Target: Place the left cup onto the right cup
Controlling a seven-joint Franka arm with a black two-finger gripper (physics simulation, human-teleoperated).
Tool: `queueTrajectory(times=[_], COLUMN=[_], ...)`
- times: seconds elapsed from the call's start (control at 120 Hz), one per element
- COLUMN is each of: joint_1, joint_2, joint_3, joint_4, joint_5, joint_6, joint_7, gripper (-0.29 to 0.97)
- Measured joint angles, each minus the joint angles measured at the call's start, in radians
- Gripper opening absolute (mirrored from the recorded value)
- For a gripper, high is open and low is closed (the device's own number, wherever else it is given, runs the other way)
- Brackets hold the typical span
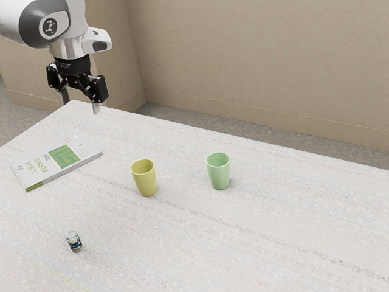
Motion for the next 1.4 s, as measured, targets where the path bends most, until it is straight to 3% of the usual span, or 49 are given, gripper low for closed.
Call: queueTrajectory(times=[0.533, 0.892, 1.125, 1.4], joint_1=[-0.016, 0.022, 0.032, 0.026], joint_2=[0.072, 0.219, 0.291, 0.357], joint_3=[-0.044, -0.047, -0.048, -0.072], joint_4=[-0.039, -0.089, -0.090, -0.089], joint_5=[-0.017, -0.169, -0.221, -0.234], joint_6=[0.052, 0.169, 0.240, 0.324], joint_7=[0.006, 0.004, 0.003, 0.003], gripper=[0.68, 0.68, 0.68, 0.68])
